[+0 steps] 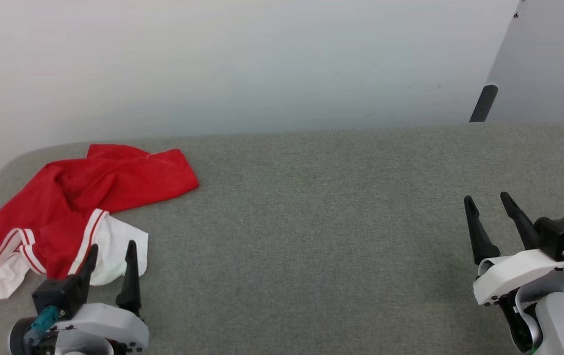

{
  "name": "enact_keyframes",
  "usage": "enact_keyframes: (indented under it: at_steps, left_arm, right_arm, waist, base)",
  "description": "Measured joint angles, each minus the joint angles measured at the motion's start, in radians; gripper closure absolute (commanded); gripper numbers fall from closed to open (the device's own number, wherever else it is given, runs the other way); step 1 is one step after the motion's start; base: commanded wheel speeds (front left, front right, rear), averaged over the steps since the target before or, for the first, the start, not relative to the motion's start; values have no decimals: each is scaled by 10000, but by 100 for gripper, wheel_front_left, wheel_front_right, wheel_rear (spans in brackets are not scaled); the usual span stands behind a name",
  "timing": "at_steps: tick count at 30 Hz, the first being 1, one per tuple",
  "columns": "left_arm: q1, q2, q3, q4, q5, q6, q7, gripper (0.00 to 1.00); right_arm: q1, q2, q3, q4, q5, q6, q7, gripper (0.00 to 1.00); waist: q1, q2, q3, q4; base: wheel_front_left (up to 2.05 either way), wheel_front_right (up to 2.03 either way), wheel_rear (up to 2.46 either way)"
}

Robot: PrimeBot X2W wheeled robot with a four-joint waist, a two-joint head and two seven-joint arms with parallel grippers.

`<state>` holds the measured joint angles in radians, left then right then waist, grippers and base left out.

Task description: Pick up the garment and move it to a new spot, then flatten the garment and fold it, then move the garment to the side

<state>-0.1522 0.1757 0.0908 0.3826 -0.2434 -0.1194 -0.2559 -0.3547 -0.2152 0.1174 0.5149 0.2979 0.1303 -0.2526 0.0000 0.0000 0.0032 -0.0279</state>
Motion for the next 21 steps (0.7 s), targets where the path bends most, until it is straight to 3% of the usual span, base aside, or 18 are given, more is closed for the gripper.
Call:
enact_keyframes:
  at_steps: [21]
  left_arm:
    - [-232,56,-81,128,54,-54,-82,0]
  right_arm:
    - [202,165,-451,-88,-159,2,-84,0]
  waist:
    - [0,0,121,68]
  base:
    - [0,0,0]
